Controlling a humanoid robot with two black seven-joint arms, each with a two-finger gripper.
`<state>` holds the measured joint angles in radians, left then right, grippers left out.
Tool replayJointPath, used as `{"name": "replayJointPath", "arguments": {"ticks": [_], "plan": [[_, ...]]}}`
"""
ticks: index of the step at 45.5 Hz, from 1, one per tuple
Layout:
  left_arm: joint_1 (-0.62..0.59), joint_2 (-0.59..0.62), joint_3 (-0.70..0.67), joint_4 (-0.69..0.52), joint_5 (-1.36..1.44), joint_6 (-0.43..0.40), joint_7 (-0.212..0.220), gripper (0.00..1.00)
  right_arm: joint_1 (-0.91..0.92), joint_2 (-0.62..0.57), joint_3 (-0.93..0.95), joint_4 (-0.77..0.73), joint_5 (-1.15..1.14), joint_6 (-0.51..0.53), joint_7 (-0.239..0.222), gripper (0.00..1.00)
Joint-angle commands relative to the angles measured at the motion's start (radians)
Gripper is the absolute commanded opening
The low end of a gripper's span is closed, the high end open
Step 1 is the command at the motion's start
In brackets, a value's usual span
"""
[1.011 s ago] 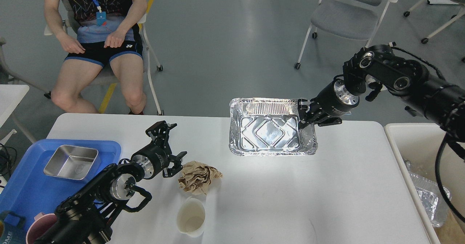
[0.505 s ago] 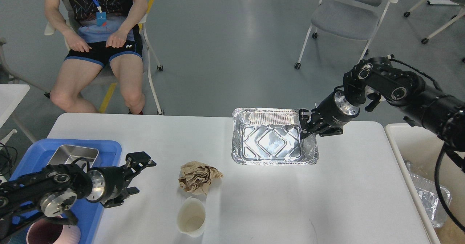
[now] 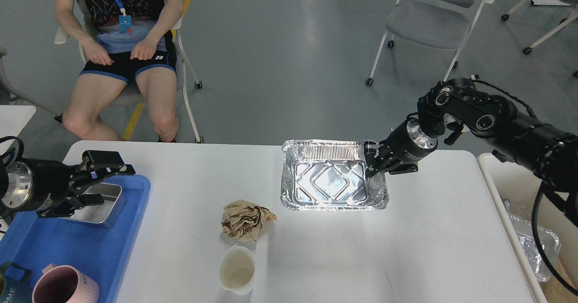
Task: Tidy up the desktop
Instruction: 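Reach the left gripper to the white paper cup and grasp it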
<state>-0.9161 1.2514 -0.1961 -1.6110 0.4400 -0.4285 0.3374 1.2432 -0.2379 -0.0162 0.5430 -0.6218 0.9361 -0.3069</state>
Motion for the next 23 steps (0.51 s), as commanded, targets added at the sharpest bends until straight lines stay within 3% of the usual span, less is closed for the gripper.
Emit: {"name": "replayJointPath", "arguments": {"ticks": [1,10,16,23], "plan": [[-0.004,0.031,0.0,-0.009,0.0,-0.058,-0.001,0.95,-0.004,0.0,0.005,0.0,0.0,-0.003,0.0,0.0],[0.034,-0.118,0.004,-0.007,0.002,-0.078,-0.005,0.95,-0.004,0.0,0.007,0.006,0.0,-0.01,0.0,0.0],[0.053,-0.296,0.029,-0.007,0.016,-0.058,0.002,0.95,-0.004,-0.006,0.007,0.012,0.002,-0.01,0.0,0.0],[0.042,-0.374,0.113,-0.004,0.04,-0.015,0.008,0.95,-0.004,-0.017,0.009,0.012,0.002,-0.01,0.0,0.0]]}}
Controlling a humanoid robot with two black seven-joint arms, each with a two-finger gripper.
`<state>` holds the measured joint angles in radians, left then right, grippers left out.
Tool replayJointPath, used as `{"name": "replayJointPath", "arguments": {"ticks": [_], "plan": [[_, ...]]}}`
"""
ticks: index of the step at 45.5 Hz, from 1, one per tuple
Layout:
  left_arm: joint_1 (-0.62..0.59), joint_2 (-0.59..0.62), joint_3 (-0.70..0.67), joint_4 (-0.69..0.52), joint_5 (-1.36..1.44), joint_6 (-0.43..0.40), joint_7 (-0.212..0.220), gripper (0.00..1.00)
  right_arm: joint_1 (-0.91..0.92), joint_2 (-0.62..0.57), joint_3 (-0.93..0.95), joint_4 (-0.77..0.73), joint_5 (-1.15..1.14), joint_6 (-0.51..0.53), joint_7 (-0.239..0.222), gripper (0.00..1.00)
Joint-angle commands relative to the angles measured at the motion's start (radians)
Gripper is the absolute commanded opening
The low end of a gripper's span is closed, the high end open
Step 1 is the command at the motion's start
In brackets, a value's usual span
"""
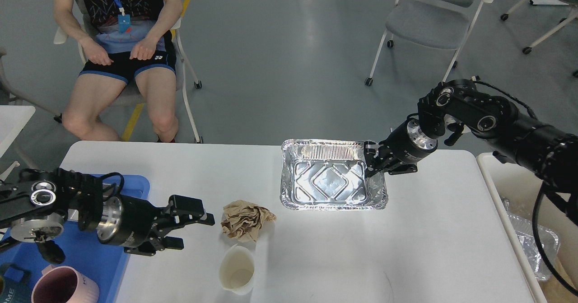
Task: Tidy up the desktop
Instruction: 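Reach the left gripper to the white paper cup and grasp it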
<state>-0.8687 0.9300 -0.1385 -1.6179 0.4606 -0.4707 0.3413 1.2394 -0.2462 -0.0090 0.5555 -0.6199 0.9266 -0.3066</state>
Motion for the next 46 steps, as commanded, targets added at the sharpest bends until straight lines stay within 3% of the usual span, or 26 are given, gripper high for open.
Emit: {"name": "replayJointPath", "arguments": {"ticks": [1,18,32,41,46], "plan": [[-0.006,-0.057,0.066,0.004,0.026,0.03,0.004,0.95,0.0,-0.013,0.001,0.001,0.0,0.0,0.0,0.0],[0.011,-0.149,0.158,0.039,0.052,0.11,-0.007,0.93,0.0,-0.015,0.004,0.001,0.0,-0.003,0.001,0.0],[0.045,-0.221,0.215,0.062,0.096,0.265,-0.008,0.87,0.0,-0.021,0.004,0.001,0.0,-0.003,0.001,0.0],[0.056,-0.258,0.215,0.085,0.148,0.287,-0.005,0.58,-0.001,-0.019,0.004,0.001,0.0,-0.011,0.001,0.0],[0.066,-0.28,0.215,0.107,0.148,0.285,0.002,0.34,-0.001,-0.018,0.004,0.003,0.0,-0.014,0.003,0.0]]}}
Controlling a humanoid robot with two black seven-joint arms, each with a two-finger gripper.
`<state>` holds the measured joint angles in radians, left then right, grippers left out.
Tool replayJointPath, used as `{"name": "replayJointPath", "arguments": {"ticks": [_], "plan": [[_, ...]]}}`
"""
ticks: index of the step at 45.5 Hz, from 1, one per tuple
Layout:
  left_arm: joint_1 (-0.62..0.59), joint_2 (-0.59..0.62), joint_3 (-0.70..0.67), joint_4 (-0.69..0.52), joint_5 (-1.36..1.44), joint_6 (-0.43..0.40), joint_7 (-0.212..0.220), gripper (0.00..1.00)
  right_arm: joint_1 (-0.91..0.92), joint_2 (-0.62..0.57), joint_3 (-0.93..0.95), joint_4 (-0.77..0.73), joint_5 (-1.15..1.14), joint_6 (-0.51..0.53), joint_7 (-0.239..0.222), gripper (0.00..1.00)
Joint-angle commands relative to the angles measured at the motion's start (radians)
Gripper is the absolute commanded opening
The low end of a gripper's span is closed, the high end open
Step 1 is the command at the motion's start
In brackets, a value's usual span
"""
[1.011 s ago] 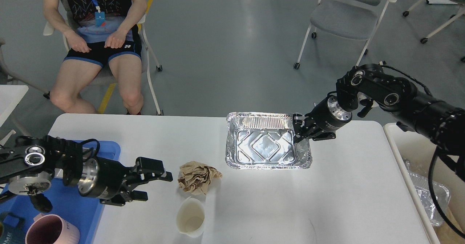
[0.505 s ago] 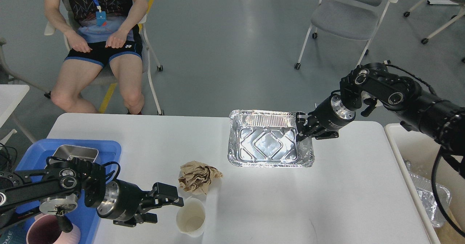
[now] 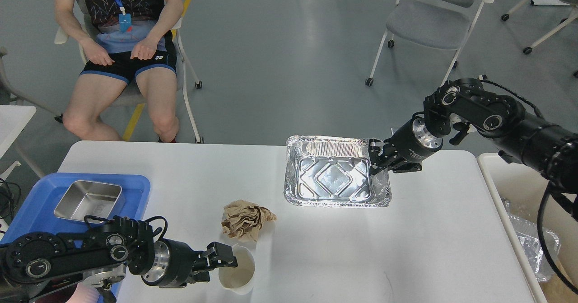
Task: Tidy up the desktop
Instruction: 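Reach the left gripper to the white paper cup and grasp it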
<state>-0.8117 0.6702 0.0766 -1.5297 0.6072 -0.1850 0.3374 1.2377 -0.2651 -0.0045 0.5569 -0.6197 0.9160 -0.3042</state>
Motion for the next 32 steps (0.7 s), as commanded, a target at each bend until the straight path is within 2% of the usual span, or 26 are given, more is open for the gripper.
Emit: {"name": "replayJointPath", "arguments": {"ticks": [1,6,7,20,32], "plan": [[0.009,-0.021,0.0,0.019,0.002,-0.001,0.006,0.29,0.0,0.001,0.0,0.001,0.0,-0.003,0.0,0.0],[0.017,-0.024,0.0,0.019,0.005,-0.002,0.009,0.03,-0.001,0.0,0.0,0.001,0.0,-0.003,0.0,0.0],[0.019,-0.024,0.0,0.019,0.009,-0.002,0.009,0.01,-0.001,0.0,0.0,0.001,0.0,-0.005,0.0,0.0],[0.006,0.003,-0.015,-0.004,0.037,-0.028,0.026,0.0,-0.01,0.003,0.0,0.003,0.0,-0.014,0.001,0.0],[-0.082,0.185,-0.052,-0.136,0.039,-0.103,0.032,0.0,-0.014,0.007,0.0,0.005,0.0,-0.023,0.002,0.0]]}}
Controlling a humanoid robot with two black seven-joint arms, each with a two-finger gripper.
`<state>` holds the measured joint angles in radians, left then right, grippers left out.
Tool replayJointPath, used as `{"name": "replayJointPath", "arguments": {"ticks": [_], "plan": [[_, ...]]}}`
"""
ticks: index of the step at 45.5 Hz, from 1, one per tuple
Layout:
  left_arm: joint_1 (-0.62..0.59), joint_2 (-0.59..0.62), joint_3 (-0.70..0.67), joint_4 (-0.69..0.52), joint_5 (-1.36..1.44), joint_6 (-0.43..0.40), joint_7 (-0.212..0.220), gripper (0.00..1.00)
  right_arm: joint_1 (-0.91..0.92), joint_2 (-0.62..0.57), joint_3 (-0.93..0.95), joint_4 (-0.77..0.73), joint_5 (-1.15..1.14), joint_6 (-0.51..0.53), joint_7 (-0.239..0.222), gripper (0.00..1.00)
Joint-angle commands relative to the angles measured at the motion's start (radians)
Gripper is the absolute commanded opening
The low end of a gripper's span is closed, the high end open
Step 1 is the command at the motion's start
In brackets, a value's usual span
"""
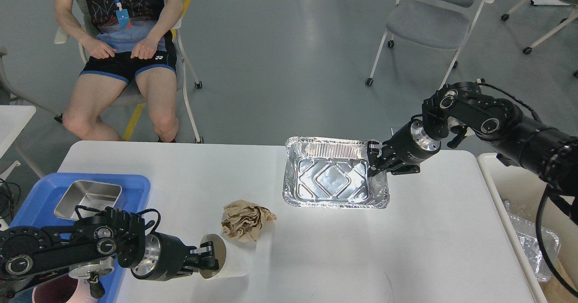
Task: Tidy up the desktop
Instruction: 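Reach the left gripper to the white paper cup and grasp it, then lift the white paper cup and drop it into the foil tray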
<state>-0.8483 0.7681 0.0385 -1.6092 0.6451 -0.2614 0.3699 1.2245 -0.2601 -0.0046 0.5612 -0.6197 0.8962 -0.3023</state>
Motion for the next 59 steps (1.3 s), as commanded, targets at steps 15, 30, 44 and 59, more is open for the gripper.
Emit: {"name": "replayJointPath", "arguments": {"ticks": [15,30,44,59], "plan": [[-0.123,0.355,-0.489,-0.118,-0.027,-0.395,-0.009,0.0,0.001,0.002,0.0,0.0,0.0,-0.005,0.0,0.0],[-0.129,0.278,-0.638,-0.086,-0.053,-0.401,-0.009,0.0,0.004,0.004,0.001,0.019,0.0,-0.01,0.0,0.0],[-0.143,-0.194,-0.557,0.232,0.099,-0.279,0.006,0.01,0.009,0.004,0.001,0.057,0.0,-0.04,-0.001,0.0],[-0.12,-0.458,-0.531,0.362,0.16,-0.269,0.006,0.11,0.01,-0.007,0.001,0.089,0.0,-0.051,-0.003,0.0]]}}
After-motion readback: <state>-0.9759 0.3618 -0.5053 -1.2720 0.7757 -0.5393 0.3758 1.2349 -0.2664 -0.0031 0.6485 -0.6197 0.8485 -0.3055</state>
